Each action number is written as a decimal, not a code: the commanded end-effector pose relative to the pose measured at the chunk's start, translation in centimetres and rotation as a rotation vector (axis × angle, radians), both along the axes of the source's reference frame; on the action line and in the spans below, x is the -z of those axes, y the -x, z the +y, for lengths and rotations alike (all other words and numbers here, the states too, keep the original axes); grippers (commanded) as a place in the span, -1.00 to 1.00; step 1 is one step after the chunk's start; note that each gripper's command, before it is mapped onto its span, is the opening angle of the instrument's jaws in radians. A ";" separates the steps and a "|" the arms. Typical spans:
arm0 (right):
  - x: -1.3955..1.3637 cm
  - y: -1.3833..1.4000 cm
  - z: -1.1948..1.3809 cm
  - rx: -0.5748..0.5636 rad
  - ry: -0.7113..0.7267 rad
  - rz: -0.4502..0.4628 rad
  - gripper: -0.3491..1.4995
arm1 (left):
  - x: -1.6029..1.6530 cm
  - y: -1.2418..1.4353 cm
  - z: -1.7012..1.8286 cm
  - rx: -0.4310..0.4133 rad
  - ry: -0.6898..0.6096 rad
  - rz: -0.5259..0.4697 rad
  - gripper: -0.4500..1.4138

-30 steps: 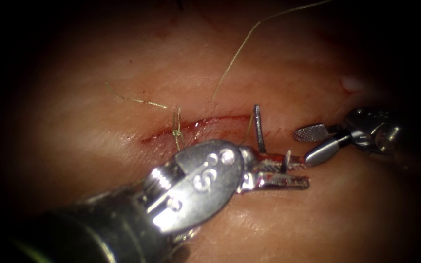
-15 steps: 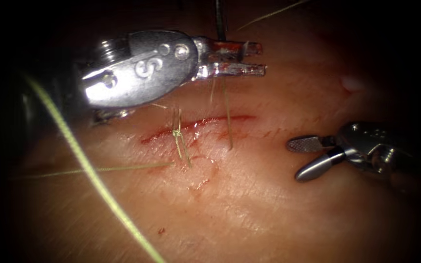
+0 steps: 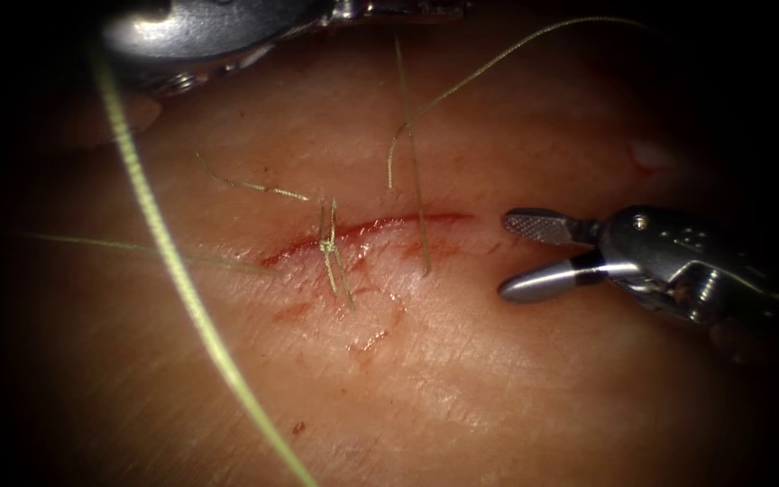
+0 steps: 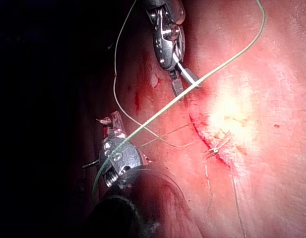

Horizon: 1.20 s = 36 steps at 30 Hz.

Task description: Wound Closure

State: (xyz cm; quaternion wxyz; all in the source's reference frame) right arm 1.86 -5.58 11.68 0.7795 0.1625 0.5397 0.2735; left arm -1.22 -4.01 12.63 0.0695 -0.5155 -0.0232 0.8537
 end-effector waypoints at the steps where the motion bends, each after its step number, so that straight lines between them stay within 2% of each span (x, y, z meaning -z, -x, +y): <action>1: -0.07 -0.11 -0.04 -0.006 0.008 -0.003 0.80 | -0.07 0.01 -0.01 -0.001 0.008 0.001 -1.00; 13: -0.25 -0.44 -0.30 -0.013 0.029 -0.051 0.77 | -0.39 -0.22 -0.66 0.015 0.067 0.023 -1.00; 20: -0.37 -0.60 -0.26 -0.026 0.047 -0.076 0.73 | -0.40 -0.37 -0.75 0.025 0.071 0.028 -1.00; 25: -0.47 -0.64 -0.17 -0.029 0.062 -0.096 0.57 | -0.36 -0.45 -0.76 0.043 0.073 0.020 -1.00; 30: -0.68 -0.66 -0.21 0.005 0.075 -0.143 0.48 | -0.34 -0.48 -0.77 0.049 0.073 0.014 -1.00; 32: -0.75 -0.66 -0.24 0.029 0.073 -0.131 0.33 | -0.33 -0.50 -0.77 0.051 0.079 0.011 -1.00; 33: -0.76 -0.66 -0.26 0.043 0.070 -0.125 0.15 | -0.32 -0.50 -0.76 0.054 0.079 0.009 -1.00; 35: -0.77 -0.65 -0.30 0.089 0.055 -0.110 -0.65 | -0.32 -0.52 -0.76 0.062 0.081 0.001 -1.00; 36: -0.77 -0.65 -0.32 0.103 0.051 -0.111 -0.98 | -0.32 -0.52 -0.76 0.064 0.081 -0.005 -1.00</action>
